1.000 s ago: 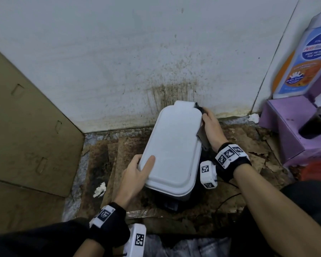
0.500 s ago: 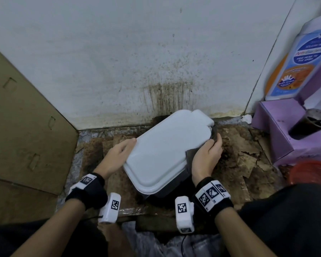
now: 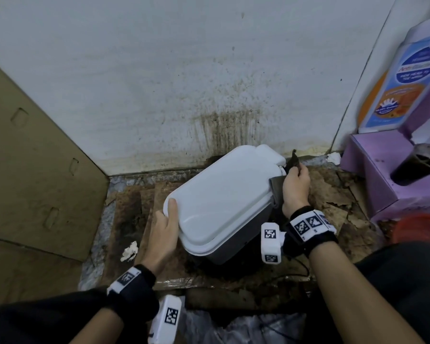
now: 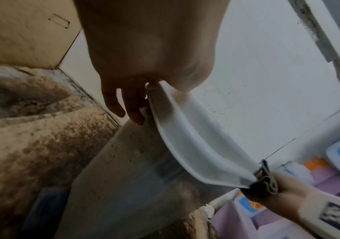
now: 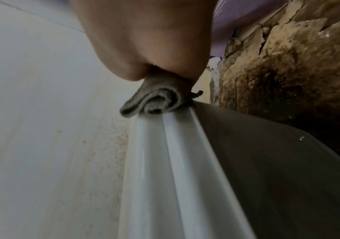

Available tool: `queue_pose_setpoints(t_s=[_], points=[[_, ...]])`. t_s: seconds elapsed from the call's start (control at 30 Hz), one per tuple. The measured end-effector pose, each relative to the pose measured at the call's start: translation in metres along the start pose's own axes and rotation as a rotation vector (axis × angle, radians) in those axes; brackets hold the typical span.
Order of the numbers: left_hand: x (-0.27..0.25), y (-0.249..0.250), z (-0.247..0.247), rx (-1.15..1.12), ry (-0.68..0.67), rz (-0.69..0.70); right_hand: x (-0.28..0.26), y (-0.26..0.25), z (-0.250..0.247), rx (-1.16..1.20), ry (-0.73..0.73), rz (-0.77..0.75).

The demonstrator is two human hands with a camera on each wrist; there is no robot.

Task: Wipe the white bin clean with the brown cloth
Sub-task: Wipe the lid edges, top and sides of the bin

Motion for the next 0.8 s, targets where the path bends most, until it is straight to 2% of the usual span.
queue_pose_setpoints(t_s=[0.1, 0.17, 0.23, 0.4, 0.53, 0.6, 0.73, 0.8], points=[[-0.001, -0.016, 0.002, -0.089, -0.006, -0.070, 0.017, -0.004, 0.006, -0.029, -0.161, -0.002], [0.003, -0.021, 0.001, -0.120, -0.048, -0.062, 0.019, -0.008, 0.009, -0.040, -0.255, -0.014], [0.006, -0.022, -0.003, -0.087, -0.055, -0.057, 0.018, -0.010, 0.007, -0.030, -0.273, -0.025], [0.006, 0.008, -0.010, -0.028, 0.005, 0.035, -0.002, 0.010, -0.013, 0.009, -0.164, -0.013], [0.029, 0.027, -0.015, -0.003, -0.068, 0.071, -0.037, 0.029, -0.036, 0.023, 0.020, -0.027], [0.045, 0.026, -0.017, 0.026, -0.124, 0.056, -0.049, 0.039, -0.043, 0.013, 0.065, -0.042], [0.059, 0.019, -0.019, 0.053, -0.176, 0.046, -0.060, 0.043, -0.047, -0.047, 0.031, -0.090], [0.057, 0.021, -0.021, 0.085, -0.176, 0.056, -0.054, 0.042, -0.051, -0.042, 0.002, -0.066]])
Point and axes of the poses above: each hand's wrist, its own x-axis towards the middle knuckle, its own z-axis out of the palm, y = z × x, the point moved 7 cm from there along x, towards the middle knuckle, and after that the axes turned 5 degrees about -x, right-handed, at the moved point
